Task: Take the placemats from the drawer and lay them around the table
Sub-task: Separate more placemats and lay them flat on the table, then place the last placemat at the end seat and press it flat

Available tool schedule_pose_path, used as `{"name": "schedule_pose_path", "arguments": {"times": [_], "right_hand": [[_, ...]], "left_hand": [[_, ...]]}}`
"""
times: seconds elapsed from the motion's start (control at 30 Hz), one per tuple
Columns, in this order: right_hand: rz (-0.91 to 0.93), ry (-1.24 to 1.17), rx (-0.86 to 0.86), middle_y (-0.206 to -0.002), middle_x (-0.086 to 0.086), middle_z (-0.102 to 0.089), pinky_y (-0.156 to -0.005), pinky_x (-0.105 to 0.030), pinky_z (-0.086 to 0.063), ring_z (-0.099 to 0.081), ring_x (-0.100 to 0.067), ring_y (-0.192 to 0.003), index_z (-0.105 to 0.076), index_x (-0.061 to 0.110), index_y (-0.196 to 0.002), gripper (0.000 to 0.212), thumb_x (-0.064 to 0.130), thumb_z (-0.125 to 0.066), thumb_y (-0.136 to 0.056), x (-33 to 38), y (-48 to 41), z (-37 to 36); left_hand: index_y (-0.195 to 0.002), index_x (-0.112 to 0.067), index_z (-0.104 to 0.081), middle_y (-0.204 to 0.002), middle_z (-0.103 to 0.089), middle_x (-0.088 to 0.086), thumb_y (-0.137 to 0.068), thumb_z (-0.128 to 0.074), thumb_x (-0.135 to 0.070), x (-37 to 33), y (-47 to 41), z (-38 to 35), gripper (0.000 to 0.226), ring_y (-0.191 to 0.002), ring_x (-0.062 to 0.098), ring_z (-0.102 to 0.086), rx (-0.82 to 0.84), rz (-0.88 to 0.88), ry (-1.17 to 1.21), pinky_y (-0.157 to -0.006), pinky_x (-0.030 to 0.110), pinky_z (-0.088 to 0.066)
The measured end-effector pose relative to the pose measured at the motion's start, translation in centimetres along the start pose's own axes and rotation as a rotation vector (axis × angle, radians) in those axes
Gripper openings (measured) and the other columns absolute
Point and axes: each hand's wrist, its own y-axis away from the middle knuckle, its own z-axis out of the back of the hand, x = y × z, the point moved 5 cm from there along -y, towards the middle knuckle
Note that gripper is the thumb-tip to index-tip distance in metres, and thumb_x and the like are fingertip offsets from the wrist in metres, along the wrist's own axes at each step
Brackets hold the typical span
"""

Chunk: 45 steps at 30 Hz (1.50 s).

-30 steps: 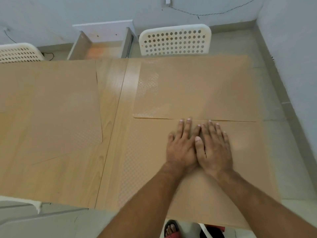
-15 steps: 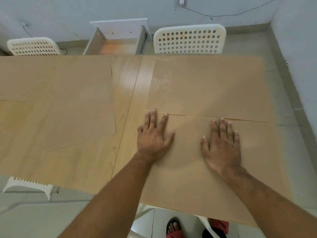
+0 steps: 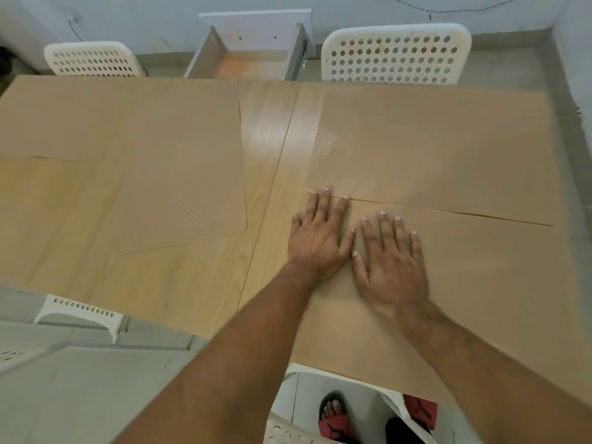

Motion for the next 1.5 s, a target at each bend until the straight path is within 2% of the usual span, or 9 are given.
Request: {"name": "schedule_pose_path", "arguments": {"times": [0.23,0.47,0.6,0.8,0.9,1.03,1.17,1.3,1.5], "right_hand": [[-0.009,-0.008,-0.024,-0.163,-0.008,-0.027,-0.121,-0.051,-0.015,-0.023,-0.031,-0.150,-0.032,0.025,-0.155,0.065,0.050,-0.032,-0.095,-0.3,0.4,0.1],[-0.121,0.063,0.005,-0.164,-0.008,-0.024,-0.121,-0.050,-0.014,-0.019,-0.029,-0.151,-0.027,0.021,-0.157,0.073,0.057,-0.026,-0.094,-3.2,2.1,0.3],[-0.112,0.017,0.023,-0.166,-0.010,-0.016,-0.122,-0.049,-0.010,-0.012,-0.030,-0.153,-0.020,0.021,-0.159,0.076,0.060,-0.018,-0.094,-2.6,2.2,1.3],[0.024,-0.120,0.020,-0.168,-0.008,-0.008,-0.122,-0.044,-0.008,-0.004,-0.026,-0.154,-0.015,0.023,-0.160,0.070,0.055,-0.022,-0.098,4.2,3.4,4.4],[0.075,-0.202,0.114,-0.168,-0.006,-0.007,-0.123,-0.043,-0.009,-0.003,-0.023,-0.154,-0.013,0.027,-0.159,0.066,0.050,-0.032,-0.101,8.0,4.4,5.0],[0.098,-0.281,0.235,-0.167,-0.007,-0.014,-0.121,-0.042,-0.017,-0.013,-0.025,-0.153,-0.018,0.026,-0.159,0.065,0.047,-0.039,-0.100,11.7,6.2,5.1],[0.129,-0.392,0.321,-0.164,-0.006,-0.025,-0.119,-0.038,-0.024,-0.022,-0.022,-0.151,-0.023,0.022,-0.157,0.064,0.044,-0.043,-0.100,15.1,6.8,5.2],[0.140,-0.486,0.360,-0.158,-0.003,-0.037,-0.113,-0.033,-0.030,-0.036,-0.021,-0.143,-0.030,0.021,-0.155,0.061,0.040,-0.047,-0.099,19.9,7.1,5.5],[-0.039,-0.582,0.375,-0.149,-0.012,-0.047,-0.107,-0.034,-0.036,-0.047,-0.029,-0.135,-0.035,0.018,-0.152,0.062,0.037,-0.051,-0.096,28.2,4.9,4.8]], "left_hand": [[-0.159,-0.034,-0.015,-0.169,0.000,-0.001,-0.100,-0.024,-0.058,0.4,0.2,0.0,0.064,-0.155,0.021,0.002,-0.024,0.007,0.017,-0.115,0.050,-0.021],[-0.159,-0.034,-0.015,-0.169,0.000,-0.001,-0.102,-0.021,-0.057,0.6,0.2,-0.1,0.062,-0.155,0.021,0.002,-0.021,0.013,0.029,-0.117,0.051,-0.021],[-0.159,-0.032,-0.018,-0.169,-0.001,0.001,-0.102,-0.023,-0.057,0.4,1.1,1.4,0.062,-0.155,0.021,0.003,-0.017,0.013,0.097,-0.118,0.054,-0.019],[-0.151,-0.027,-0.039,-0.165,-0.023,0.002,-0.099,-0.043,-0.043,1.7,8.0,4.2,0.054,-0.153,0.021,-0.016,-0.108,0.042,0.232,-0.114,0.055,-0.028],[-0.144,-0.025,-0.048,-0.158,-0.035,0.005,-0.096,-0.045,-0.042,3.9,12.0,5.7,0.052,-0.147,0.024,-0.029,-0.165,0.115,0.255,-0.108,0.051,-0.036],[-0.139,-0.021,-0.053,-0.149,-0.047,0.006,-0.093,-0.049,-0.039,7.4,16.8,7.3,0.049,-0.139,0.025,-0.040,-0.203,0.250,0.253,-0.103,0.048,-0.044],[-0.141,-0.022,-0.050,-0.149,-0.046,0.003,-0.095,-0.049,-0.038,11.0,20.5,8.2,0.048,-0.139,0.023,-0.038,-0.183,0.414,0.314,-0.107,0.047,-0.041],[-0.143,-0.022,-0.047,-0.149,-0.045,0.000,-0.096,-0.049,-0.036,14.2,22.9,9.6,0.049,-0.138,0.021,-0.038,-0.219,0.486,0.371,-0.108,0.044,-0.040],[-0.146,-0.022,-0.043,-0.151,-0.042,0.000,-0.097,-0.048,-0.037,22.1,23.1,12.4,0.052,-0.140,0.020,-0.034,-0.261,0.545,0.418,-0.108,0.042,-0.039]]}}
